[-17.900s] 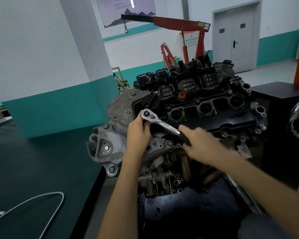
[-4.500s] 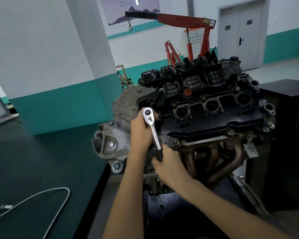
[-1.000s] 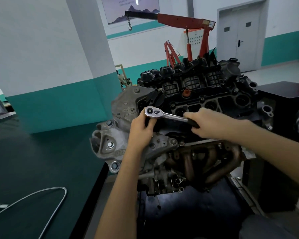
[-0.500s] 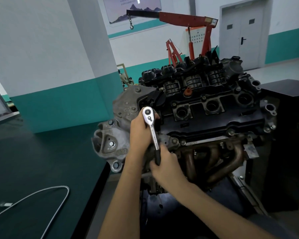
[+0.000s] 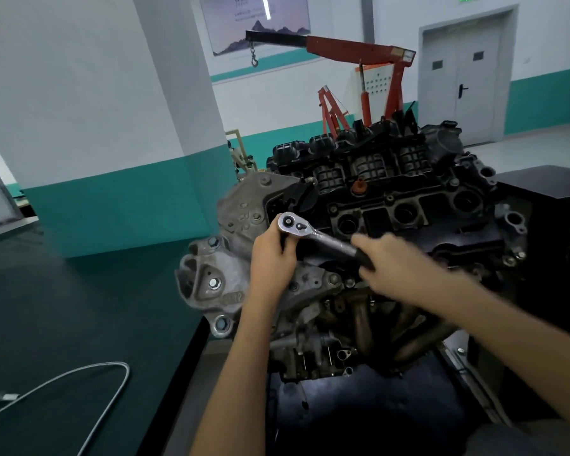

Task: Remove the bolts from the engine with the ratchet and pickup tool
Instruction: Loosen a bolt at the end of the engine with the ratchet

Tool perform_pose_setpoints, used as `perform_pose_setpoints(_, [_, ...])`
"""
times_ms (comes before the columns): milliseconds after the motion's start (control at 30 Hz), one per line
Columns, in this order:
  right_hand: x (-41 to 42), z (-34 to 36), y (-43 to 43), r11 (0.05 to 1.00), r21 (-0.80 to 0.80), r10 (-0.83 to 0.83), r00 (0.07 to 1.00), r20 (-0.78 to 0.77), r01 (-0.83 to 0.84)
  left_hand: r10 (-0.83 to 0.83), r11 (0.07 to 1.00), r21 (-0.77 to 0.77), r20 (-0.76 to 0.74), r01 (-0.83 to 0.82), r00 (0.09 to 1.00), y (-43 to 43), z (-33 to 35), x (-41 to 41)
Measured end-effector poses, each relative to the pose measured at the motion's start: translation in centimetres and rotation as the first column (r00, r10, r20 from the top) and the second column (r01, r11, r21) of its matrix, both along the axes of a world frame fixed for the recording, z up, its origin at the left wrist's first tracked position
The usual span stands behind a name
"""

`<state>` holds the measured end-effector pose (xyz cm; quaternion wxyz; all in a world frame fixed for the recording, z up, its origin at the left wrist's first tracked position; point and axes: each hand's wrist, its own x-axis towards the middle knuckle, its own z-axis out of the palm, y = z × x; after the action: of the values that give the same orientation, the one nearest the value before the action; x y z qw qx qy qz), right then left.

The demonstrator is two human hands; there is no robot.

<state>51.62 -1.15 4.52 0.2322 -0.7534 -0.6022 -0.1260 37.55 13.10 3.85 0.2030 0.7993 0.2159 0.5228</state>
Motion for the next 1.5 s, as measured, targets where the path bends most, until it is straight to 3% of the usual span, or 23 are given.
perform_pose_setpoints(100, [-5.7,-4.5,0.3,0.988,0.139,0.121,0.867,-0.483,-0.061,0.01,1.0,0.026,-0.012,-0.01,1.0,0.0,0.1,0.2])
perform_pose_setpoints(200, [-10.2,-6.2,2.4,0.965,0.261,0.196,0.749,-0.633,-0.033,-0.011,0.999,-0.036,0.022,0.011,1.0,0.2,-0.2,0.3])
perform_pose_setpoints(267, [-10.8,-6.3,2.9,0.957,0.288,0.224,0.722,-0.655,-0.036,-0.029,0.998,-0.051,0.052,0.032,0.998,0.3,-0.3,0.3])
perform_pose_setpoints(400, [-6.0,-4.5,1.2,0.977,0.139,0.213,0.839,-0.501,-0.165,-0.13,0.992,-0.005,0.05,0.13,0.99,0.2,0.2,-0.2])
perform_pose_setpoints(467, [-2.3,-2.0,0.3,0.979,0.022,0.2,0.93,-0.309,-0.204,-0.206,0.978,-0.014,0.04,0.206,0.978,0.1,0.4,-0.5])
perform_pose_setpoints(533, [1.1,1.3,0.2,0.988,-0.091,0.125,0.992,-0.004,-0.125,-0.219,0.975,-0.044,-0.003,0.219,0.976,0.1,0.6,-0.6])
perform_pose_setpoints(600, [3.0,4.0,0.5,0.99,-0.129,0.087,0.968,0.236,-0.057,-0.18,0.982,-0.062,-0.025,0.178,0.983,0.0,0.7,-0.5])
perform_pose_setpoints(667, [3.3,4.4,0.8,0.993,-0.108,0.082,0.958,0.275,-0.054,-0.122,0.991,-0.051,0.008,0.122,0.992,-0.2,0.5,-0.3])
perform_pose_setpoints(733, [2.0,2.4,0.5,0.998,-0.055,0.05,0.986,0.161,-0.042,-0.056,0.997,-0.043,0.04,0.057,0.998,-0.3,0.3,-0.1])
perform_pose_setpoints(800, [-0.6,-0.9,0.0,0.996,0.025,0.084,0.987,-0.138,-0.081,-0.023,0.999,-0.026,0.026,0.024,0.999,-0.3,0.1,0.1])
perform_pose_setpoints(867, [-4.0,-3.7,0.2,0.984,0.121,0.17,0.886,-0.433,-0.13,-0.014,1.0,-0.025,0.004,0.014,1.0,-0.1,0.0,0.2])
perform_pose_setpoints(933, [-7.4,-5.5,1.4,0.976,0.197,0.19,0.804,-0.563,-0.093,-0.009,0.998,-0.055,0.011,0.01,1.0,-0.1,0.1,0.3])
perform_pose_setpoints(1033, [-9.9,-6.5,2.6,0.966,0.249,0.216,0.746,-0.63,-0.07,-0.06,0.995,-0.078,0.055,0.065,0.997,0.0,0.1,0.1])
perform_pose_setpoints(1200, [-3.5,-3.0,0.6,0.976,0.071,0.217,0.883,-0.415,-0.206,-0.173,0.985,-0.026,0.006,0.173,0.985,0.2,0.5,-0.4])
perform_pose_setpoints(1300, [1.8,1.6,0.0,0.985,-0.107,0.129,0.991,-0.041,-0.132,-0.149,0.989,-0.02,-0.065,0.148,0.987,0.3,0.6,-0.5])
perform_pose_setpoints(1367, [3.6,4.3,0.5,0.99,-0.136,0.079,0.968,0.239,-0.047,-0.125,0.992,-0.012,-0.057,0.124,0.991,0.2,0.5,-0.3])
perform_pose_setpoints(1400, [3.8,4.9,0.7,0.992,-0.121,0.07,0.951,0.3,-0.035,-0.097,0.995,-0.005,-0.038,0.097,0.995,0.1,0.4,-0.2])
perform_pose_setpoints(1467, [3.0,4.2,0.6,0.996,-0.084,0.035,0.961,0.275,-0.012,-0.023,1.0,0.005,0.006,0.022,1.0,-0.1,0.4,0.0])
perform_pose_setpoints(1500, [2.2,2.8,0.4,0.998,-0.062,0.024,0.981,0.194,-0.012,0.001,1.0,0.008,0.021,-0.001,1.0,-0.1,0.4,0.0])
